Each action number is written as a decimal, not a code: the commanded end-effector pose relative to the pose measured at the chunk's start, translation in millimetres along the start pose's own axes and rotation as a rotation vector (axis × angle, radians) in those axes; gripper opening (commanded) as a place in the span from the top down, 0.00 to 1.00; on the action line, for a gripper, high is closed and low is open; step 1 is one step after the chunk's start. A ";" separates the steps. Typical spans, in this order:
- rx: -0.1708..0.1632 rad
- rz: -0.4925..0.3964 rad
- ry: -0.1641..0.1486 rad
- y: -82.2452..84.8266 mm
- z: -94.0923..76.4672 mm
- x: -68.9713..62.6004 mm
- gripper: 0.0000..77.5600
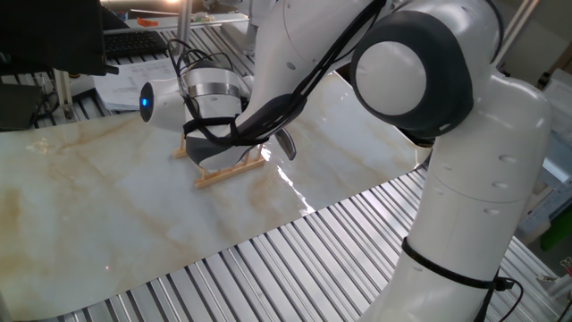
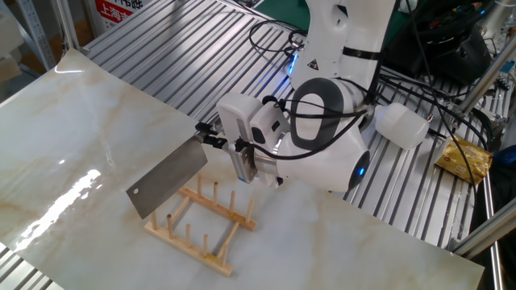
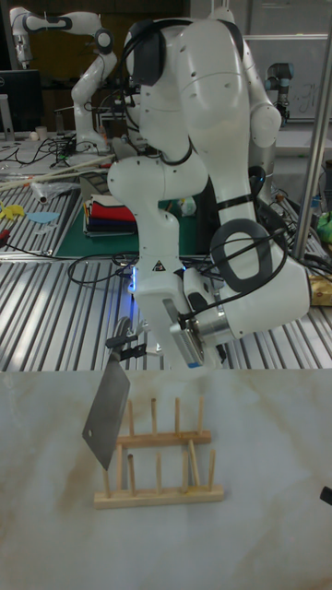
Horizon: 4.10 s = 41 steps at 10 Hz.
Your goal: Put the knife on the knife rack
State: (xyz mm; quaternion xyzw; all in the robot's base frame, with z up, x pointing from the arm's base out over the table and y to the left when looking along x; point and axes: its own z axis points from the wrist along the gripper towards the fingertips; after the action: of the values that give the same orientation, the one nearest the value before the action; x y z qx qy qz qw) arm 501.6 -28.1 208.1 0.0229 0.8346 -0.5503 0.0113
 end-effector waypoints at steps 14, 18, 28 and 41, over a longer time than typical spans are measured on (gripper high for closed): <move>0.043 0.026 -0.006 9.3 1.2 -4.3 0.99; 0.053 0.018 -0.027 11.8 3.8 -4.1 0.99; 0.082 -0.003 -0.064 15.8 3.8 -5.3 0.99; 0.080 -0.036 -0.082 30.7 10.9 -9.2 0.99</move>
State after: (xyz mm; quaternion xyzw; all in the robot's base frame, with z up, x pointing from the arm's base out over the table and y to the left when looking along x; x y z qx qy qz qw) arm 511.1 -26.4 174.4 -0.0146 0.8112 -0.5837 0.0327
